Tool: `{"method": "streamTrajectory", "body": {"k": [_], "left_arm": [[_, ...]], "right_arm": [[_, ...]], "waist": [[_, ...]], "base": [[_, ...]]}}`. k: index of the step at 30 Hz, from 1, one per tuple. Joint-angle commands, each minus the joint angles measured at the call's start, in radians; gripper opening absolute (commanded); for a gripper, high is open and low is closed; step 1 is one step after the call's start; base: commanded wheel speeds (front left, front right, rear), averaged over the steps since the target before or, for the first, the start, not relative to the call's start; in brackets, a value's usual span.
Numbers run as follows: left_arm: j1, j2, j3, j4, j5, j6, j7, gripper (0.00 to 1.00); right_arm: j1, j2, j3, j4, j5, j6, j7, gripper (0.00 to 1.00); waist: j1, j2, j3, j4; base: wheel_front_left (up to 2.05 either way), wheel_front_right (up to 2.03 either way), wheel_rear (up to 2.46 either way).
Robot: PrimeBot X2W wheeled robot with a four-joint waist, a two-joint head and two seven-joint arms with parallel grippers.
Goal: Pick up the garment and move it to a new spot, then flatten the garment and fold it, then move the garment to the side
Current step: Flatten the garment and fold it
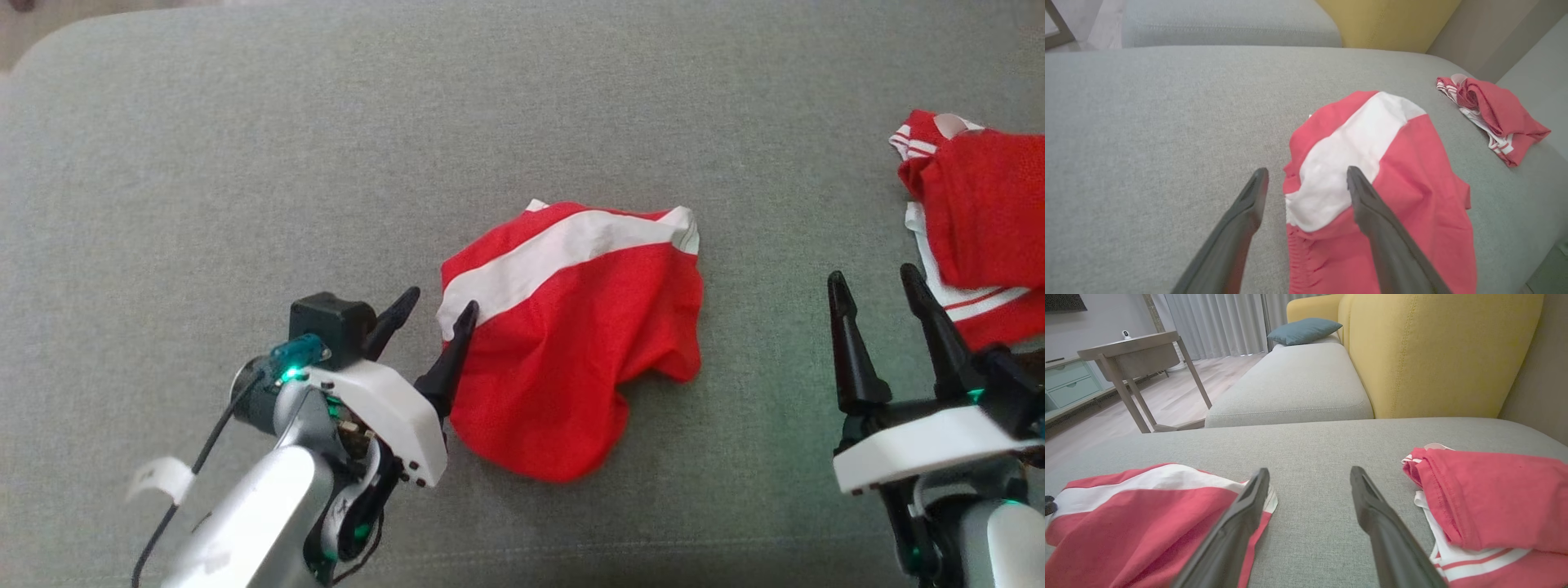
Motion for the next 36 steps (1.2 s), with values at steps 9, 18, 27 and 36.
{"method": "streamTrajectory", "body": {"k": [9,18,27,36], "left_arm": [[-0.057,0.009,0.038,0.004,-0.040,-0.032,0.017,0.50],[-0.072,0.018,0.031,0.010,-0.020,-0.028,0.003,0.00],[-0.126,0.003,0.016,-0.004,0.007,-0.030,-0.008,0.00],[-0.184,-0.029,-0.012,0.004,0.034,-0.045,-0.033,0.00]], "right_arm": [[-0.031,-0.006,0.018,-0.023,0.003,0.007,-0.018,1.00],[-0.065,-0.041,0.031,0.035,0.022,0.007,-0.002,1.00],[-0.233,-0.164,0.106,0.179,0.096,0.007,0.046,1.00],[-0.425,-0.263,0.297,0.409,0.162,0.007,0.081,1.00]], "waist": [[0.0000,-0.0001,0.019,-0.013],[0.0000,-0.0001,0.027,-0.006],[0.0000,-0.0001,0.111,0.033],[0.0000,-0.0001,0.174,0.083]], "base": [[0.00,0.00,0.00],[0.00,0.00,0.00],[0.00,0.00,0.00],[0.00,0.00,0.00]]}}
